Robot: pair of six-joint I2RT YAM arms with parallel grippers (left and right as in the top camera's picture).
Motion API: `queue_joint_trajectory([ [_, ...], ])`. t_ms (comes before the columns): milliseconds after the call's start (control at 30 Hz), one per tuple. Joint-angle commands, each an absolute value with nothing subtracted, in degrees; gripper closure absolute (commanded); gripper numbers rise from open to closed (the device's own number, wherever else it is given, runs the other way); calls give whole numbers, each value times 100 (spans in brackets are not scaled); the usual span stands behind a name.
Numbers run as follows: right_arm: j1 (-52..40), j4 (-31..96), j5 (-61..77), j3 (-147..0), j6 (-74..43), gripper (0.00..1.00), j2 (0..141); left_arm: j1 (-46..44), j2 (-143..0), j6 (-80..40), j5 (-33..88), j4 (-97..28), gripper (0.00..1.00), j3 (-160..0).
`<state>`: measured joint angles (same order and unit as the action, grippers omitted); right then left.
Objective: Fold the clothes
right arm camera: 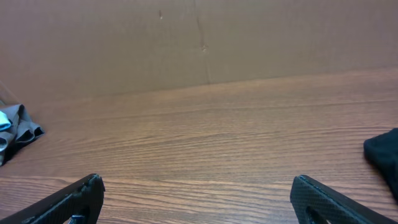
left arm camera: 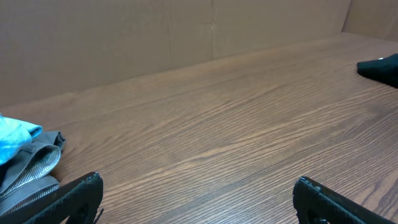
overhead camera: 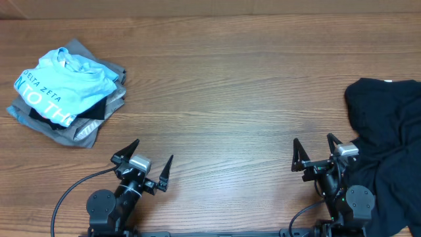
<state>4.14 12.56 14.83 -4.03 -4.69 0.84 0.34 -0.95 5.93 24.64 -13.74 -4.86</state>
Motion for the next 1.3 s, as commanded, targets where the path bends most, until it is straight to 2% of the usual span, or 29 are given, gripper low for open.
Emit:
queue_joint_trajectory([
  [0,436,1173,1511,-390,-467,0,16,-3,-36,572,2512,-1347,0,-458],
  [167,436,1055,1629,-392,-469,0,16,-3,-36,574,2506,-1341,0,-458],
  [233,436,906,2132,-421,-486,0,16,-3,-36,567,2512,-1140,0,-484],
  [367,436,757,2578,-764,-1352,0,16,-3,-36,510,2392,-753,0,-974],
  [567,436,1439,2558,-1817,-1378,0,432,-3,-532,510,1828,-1745,0,-2213],
  [700,436,2864,2429,-3002,-1378,0,1675,-3,-1813,513,1691,-2606,0,-3330],
  [967,436,5483,2403,-6230,-1264,0,5531,-3,-5065,506,1658,-5046,0,-6490],
  [1100,462,5745,2342,-7150,-746,0,6910,-3,-6108,486,1734,-5990,0,-7568],
  [1267,1015,5913,1354,-7758,-1507,0,8018,-3,-6366,491,2110,-6193,0,-7695],
])
